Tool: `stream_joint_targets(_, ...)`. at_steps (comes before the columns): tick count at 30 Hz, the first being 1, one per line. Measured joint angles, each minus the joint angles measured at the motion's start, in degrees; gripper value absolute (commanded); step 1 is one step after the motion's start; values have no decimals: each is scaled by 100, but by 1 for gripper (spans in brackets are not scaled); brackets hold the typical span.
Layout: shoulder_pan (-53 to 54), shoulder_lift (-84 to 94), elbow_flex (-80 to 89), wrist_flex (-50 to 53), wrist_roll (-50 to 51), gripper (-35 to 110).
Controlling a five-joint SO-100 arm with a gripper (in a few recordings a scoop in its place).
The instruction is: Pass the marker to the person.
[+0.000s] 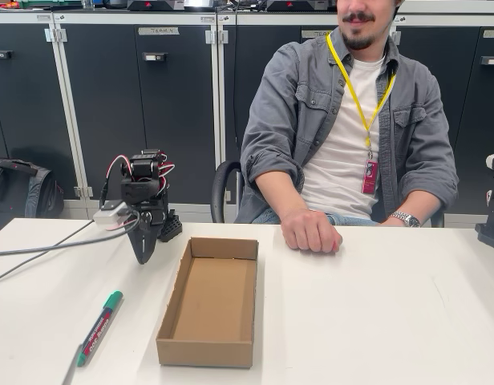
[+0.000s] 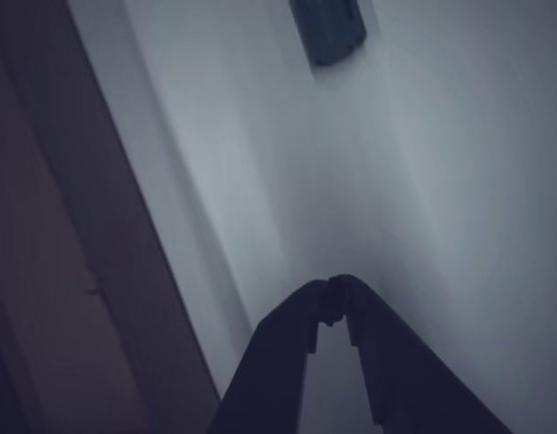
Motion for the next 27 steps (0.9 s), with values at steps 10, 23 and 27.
stream_joint_targets(10, -431, -3015, -4096, 53, 1028, -5)
stream_joint_targets(23, -290, -6293, -8271, 1046, 1310, -5)
stream_joint_targets(27, -176, -6671, -8771, 1081, 870, -5)
